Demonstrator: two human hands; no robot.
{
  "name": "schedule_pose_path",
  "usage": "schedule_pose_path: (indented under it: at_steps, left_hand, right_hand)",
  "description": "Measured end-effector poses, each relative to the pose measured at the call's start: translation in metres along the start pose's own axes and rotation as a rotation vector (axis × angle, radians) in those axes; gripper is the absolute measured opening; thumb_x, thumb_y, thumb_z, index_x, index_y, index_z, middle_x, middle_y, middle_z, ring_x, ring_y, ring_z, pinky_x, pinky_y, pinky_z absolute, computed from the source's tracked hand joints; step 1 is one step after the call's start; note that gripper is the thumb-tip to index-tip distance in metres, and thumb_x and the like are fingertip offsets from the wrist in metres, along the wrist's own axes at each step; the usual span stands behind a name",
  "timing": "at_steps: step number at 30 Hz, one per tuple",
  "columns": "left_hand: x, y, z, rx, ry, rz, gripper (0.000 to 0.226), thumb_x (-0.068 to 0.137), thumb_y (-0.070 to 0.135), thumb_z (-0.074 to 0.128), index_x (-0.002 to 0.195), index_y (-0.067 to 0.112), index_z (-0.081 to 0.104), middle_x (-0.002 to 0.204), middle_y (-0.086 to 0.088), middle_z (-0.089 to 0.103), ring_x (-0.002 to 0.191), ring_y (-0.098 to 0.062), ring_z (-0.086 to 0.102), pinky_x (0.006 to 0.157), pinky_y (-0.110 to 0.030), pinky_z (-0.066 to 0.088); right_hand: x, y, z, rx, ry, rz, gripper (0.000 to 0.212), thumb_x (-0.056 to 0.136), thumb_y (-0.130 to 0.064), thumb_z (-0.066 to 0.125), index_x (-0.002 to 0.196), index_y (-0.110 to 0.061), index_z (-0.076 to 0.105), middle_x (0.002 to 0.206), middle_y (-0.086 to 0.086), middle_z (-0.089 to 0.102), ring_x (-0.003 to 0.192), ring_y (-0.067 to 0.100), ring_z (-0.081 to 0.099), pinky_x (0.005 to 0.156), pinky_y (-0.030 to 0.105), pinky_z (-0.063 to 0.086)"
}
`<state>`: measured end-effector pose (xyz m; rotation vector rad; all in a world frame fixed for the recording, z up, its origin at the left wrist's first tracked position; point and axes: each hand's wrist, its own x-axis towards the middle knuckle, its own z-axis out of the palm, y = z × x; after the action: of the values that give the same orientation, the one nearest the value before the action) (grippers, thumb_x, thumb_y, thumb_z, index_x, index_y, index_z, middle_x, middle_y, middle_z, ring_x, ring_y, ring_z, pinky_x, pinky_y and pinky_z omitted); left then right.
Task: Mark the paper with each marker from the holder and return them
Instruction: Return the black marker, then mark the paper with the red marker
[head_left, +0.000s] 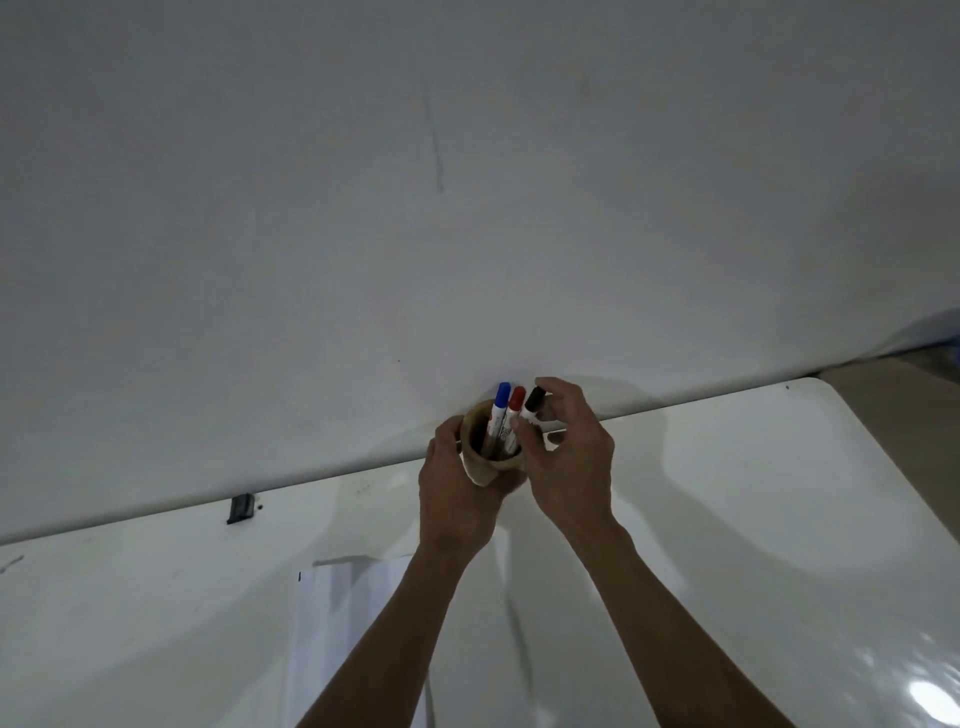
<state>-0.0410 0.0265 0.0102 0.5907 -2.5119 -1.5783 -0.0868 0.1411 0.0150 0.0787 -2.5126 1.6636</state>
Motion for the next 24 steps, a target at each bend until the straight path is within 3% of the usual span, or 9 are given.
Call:
schedule_pose_path:
  at_steps: [4, 6, 8, 10, 14, 21, 24]
  left_hand:
    - [-0.001, -0.002, 0.0, -0.007, 0.017, 0.038, 0.065, 0.068, 0.025, 0.089, 0.119, 0.032, 0.05, 0.114, 0.017, 0.06, 0.098, 0.001, 0.058, 0.089, -0.032, 0.054]
    - [0.0, -0.005, 0.001, -0.007, 0.026, 0.048, 0.065, 0.069, 0.023, 0.088, 0.124, 0.026, 0.052, 0.119, 0.011, 0.063, 0.101, -0.004, 0.058, 0.092, -0.039, 0.055]
    - [0.0, -0.007, 0.002, -0.011, 0.027, 0.049, 0.065, 0.07, 0.022, 0.087, 0.125, 0.025, 0.052, 0.121, 0.009, 0.064, 0.103, -0.005, 0.058, 0.093, -0.04, 0.055]
    - [0.001, -0.007, 0.002, -0.016, 0.026, 0.048, 0.066, 0.07, 0.019, 0.087, 0.125, 0.024, 0.053, 0.12, 0.009, 0.064, 0.101, -0.003, 0.058, 0.093, -0.035, 0.055]
    - [0.002, -0.009, 0.004, -0.028, 0.009, 0.032, 0.071, 0.066, 0.023, 0.09, 0.125, 0.025, 0.052, 0.12, 0.012, 0.063, 0.1, 0.005, 0.057, 0.086, -0.008, 0.045]
    - [0.003, -0.009, 0.004, -0.051, -0.002, 0.008, 0.067, 0.067, 0.018, 0.09, 0.123, 0.021, 0.053, 0.113, 0.017, 0.059, 0.096, 0.012, 0.054, 0.079, 0.005, 0.038]
    - [0.004, -0.008, 0.004, -0.028, -0.011, -0.006, 0.065, 0.068, 0.019, 0.089, 0.122, 0.025, 0.052, 0.111, 0.018, 0.058, 0.093, 0.013, 0.054, 0.076, 0.005, 0.039]
  right_hand:
    - [-0.002, 0.004, 0.009, -0.042, 0.002, -0.002, 0.034, 0.088, -0.009, 0.076, 0.119, -0.015, 0.065, 0.108, 0.0, 0.073, 0.088, 0.0, 0.062, 0.081, 0.015, 0.051]
    - [-0.002, 0.005, 0.01, -0.056, 0.007, 0.004, 0.034, 0.086, -0.008, 0.076, 0.117, -0.015, 0.065, 0.107, 0.0, 0.072, 0.087, -0.009, 0.06, 0.078, 0.009, 0.049]
    - [-0.001, 0.005, 0.011, -0.068, 0.013, 0.014, 0.036, 0.085, -0.01, 0.077, 0.118, -0.014, 0.064, 0.107, 0.002, 0.071, 0.086, -0.004, 0.06, 0.075, 0.005, 0.044]
    - [0.001, 0.002, 0.011, -0.074, 0.029, 0.035, 0.04, 0.083, -0.015, 0.08, 0.12, -0.013, 0.063, 0.111, 0.001, 0.07, 0.088, 0.007, 0.061, 0.074, 0.004, 0.041]
    - [0.011, -0.005, 0.014, -0.095, 0.075, 0.052, 0.033, 0.083, -0.029, 0.082, 0.109, -0.016, 0.067, 0.109, -0.001, 0.069, 0.089, 0.014, 0.063, 0.07, 0.006, 0.039]
    - [0.016, -0.007, 0.017, -0.121, 0.123, 0.022, 0.014, 0.085, -0.024, 0.079, 0.09, -0.013, 0.072, 0.097, 0.002, 0.071, 0.085, 0.012, 0.061, 0.07, 0.003, 0.039]
    - [0.018, -0.019, 0.012, -0.07, 0.159, -0.039, 0.009, 0.085, -0.021, 0.079, 0.087, -0.014, 0.074, 0.094, -0.003, 0.07, 0.095, 0.015, 0.064, 0.081, 0.013, 0.047]
